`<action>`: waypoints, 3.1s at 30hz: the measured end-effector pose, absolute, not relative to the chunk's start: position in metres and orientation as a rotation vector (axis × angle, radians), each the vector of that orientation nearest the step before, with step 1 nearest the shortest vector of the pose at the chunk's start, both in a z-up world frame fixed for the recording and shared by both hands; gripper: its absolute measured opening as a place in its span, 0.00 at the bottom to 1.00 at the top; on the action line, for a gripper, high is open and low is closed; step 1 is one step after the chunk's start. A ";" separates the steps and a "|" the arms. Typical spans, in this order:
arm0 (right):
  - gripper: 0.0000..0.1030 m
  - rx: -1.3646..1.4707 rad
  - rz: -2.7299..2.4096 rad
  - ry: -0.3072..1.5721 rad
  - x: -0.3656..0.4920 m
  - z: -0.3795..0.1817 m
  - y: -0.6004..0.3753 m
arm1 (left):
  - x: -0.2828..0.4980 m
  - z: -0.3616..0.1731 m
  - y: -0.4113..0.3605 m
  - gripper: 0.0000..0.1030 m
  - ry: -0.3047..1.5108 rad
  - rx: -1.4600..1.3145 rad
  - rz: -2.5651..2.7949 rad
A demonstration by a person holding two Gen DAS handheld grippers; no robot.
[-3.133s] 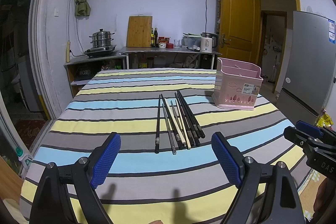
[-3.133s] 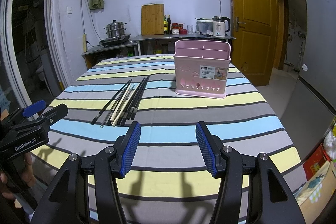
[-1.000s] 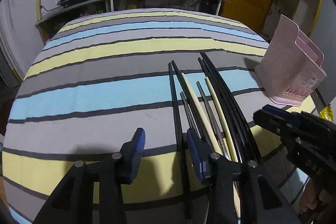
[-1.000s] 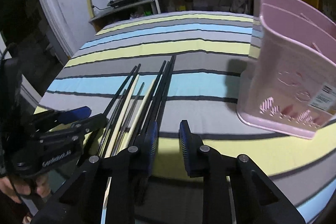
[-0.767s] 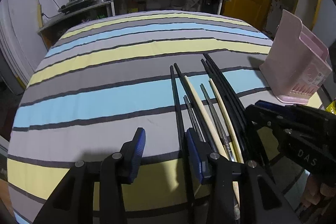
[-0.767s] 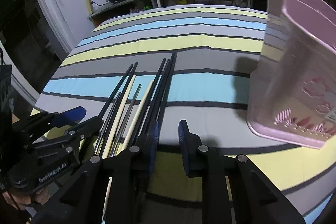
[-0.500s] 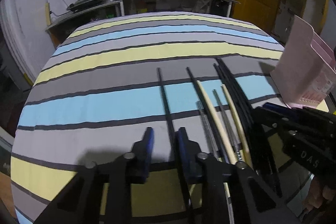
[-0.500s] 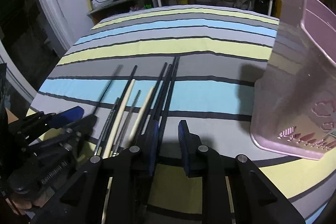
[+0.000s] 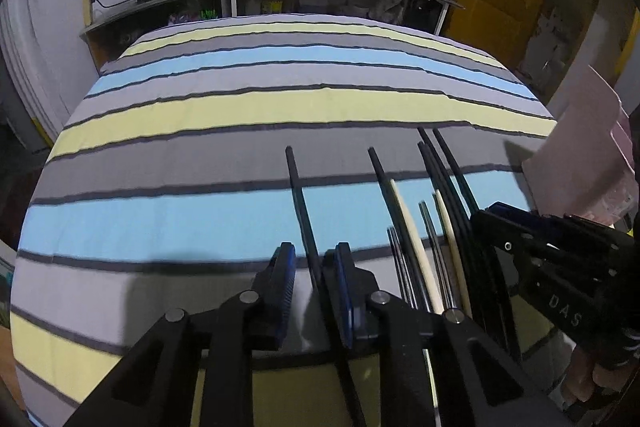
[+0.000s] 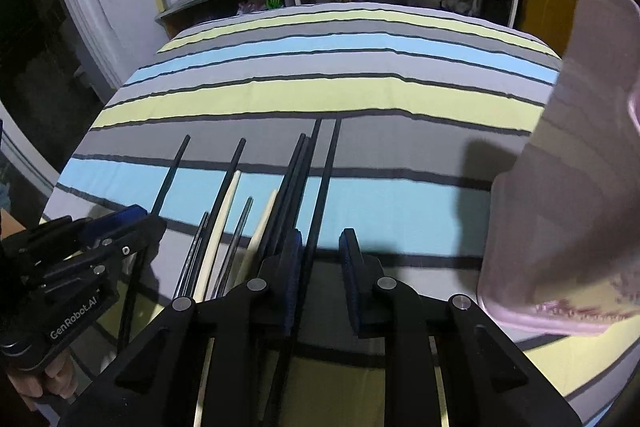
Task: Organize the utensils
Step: 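Close the left tool on a black chopstick while the right tool grasps another black chopstick, then lift the left tool's chopstick over the pink holder while the right tool carries its chopstick there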
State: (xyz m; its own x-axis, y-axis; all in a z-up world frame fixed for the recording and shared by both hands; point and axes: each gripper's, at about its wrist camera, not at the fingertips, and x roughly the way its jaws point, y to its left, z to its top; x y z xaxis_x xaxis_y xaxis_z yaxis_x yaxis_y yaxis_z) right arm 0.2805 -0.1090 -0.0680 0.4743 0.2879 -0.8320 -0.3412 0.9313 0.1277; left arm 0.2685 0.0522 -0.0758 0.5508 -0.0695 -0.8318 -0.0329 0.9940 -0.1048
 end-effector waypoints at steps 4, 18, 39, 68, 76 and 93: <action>0.14 -0.065 0.380 1.009 0.288 -0.069 -0.106 | 0.280 -0.076 0.049 0.20 0.988 -0.088 -0.021; 0.05 -0.014 0.455 0.970 0.280 -0.043 -0.104 | 0.274 -0.056 0.064 0.05 0.962 -0.162 -0.075; 0.05 0.074 0.508 0.737 0.213 0.073 -0.148 | 0.204 0.086 0.048 0.04 0.718 -0.131 -0.188; 0.05 0.183 0.301 0.545 0.225 0.155 -0.274 | 0.278 0.179 -0.087 0.04 0.610 -0.177 -0.464; 0.05 0.197 0.288 0.640 0.251 0.112 -0.277 | 0.308 0.124 -0.104 0.04 0.722 -0.164 -0.464; 0.13 0.236 0.248 0.761 0.269 0.065 -0.292 | 0.314 0.086 -0.094 0.19 0.760 -0.200 -0.452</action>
State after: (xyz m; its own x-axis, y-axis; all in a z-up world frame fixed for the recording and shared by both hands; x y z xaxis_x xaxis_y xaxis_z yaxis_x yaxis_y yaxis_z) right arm 0.2694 -0.2915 0.0646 0.6979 0.3049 -0.6481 -0.1357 0.9448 0.2984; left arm 0.3140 -0.0939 0.0865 0.6356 -0.4630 -0.6178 0.3215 0.8862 -0.3335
